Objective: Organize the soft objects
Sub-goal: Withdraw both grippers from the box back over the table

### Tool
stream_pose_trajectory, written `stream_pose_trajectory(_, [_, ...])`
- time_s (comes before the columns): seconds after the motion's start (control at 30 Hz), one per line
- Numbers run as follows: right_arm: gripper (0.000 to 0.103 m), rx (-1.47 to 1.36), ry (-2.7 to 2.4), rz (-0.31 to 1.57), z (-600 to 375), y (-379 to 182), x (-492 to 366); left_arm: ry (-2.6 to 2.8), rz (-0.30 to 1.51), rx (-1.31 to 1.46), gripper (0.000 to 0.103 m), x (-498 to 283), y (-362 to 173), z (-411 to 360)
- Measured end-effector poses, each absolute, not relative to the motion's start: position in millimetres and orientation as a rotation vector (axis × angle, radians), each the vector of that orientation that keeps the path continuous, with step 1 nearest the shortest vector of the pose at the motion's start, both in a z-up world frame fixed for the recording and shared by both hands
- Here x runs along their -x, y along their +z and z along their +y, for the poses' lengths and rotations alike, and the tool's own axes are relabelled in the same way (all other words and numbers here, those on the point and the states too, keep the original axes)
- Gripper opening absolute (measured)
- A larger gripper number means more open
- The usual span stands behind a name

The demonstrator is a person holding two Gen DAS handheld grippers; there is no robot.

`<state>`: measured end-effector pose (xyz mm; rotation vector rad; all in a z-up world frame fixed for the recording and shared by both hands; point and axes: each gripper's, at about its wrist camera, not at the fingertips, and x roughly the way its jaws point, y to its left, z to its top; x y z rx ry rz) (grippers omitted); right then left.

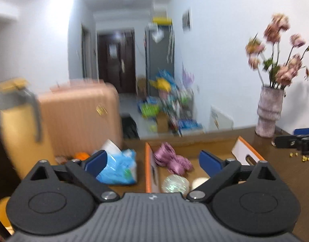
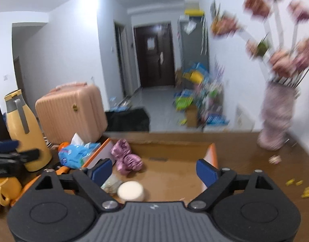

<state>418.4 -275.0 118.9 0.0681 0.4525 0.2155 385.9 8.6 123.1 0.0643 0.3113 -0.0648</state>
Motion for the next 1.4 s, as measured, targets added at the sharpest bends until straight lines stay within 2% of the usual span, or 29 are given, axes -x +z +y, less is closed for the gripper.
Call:
stream_pose_trajectory(0.13, [0.093,-0.043,0.158,0.314,-287.3,122.0,-356.5,-0.02,0.17,-0.091,0.103,-319.6,125.0,14.5])
stream_pose_trajectory(0.33, [0.1,-0.037,0.09,0.184,-294.6,114.8,-274.6,-0.012,0.162,-0.068,0.103,-247.8,115.3,16.3])
stream_pose_trajectory(0.87, [0.103,-0.054,0.151,0.18,-274.1,56.2,-105.6,-0.029,0.22,-0.007,0.103,-88.6,54.6,17.1])
stream_pose_trajectory(1.07, [0.103,-0.091,0.168,0.238,-276.9,35.8,-64.4,-0.039,0.271,0.006,0.103,-64.0,39.7,23.3])
stream_pose_trajectory(1.4, [0.103,-0.09,0.159,0.263,-275.6,26.1,-74.4,-0.057,0.3,-0.013,0.103,-81.2,35.2,13.9])
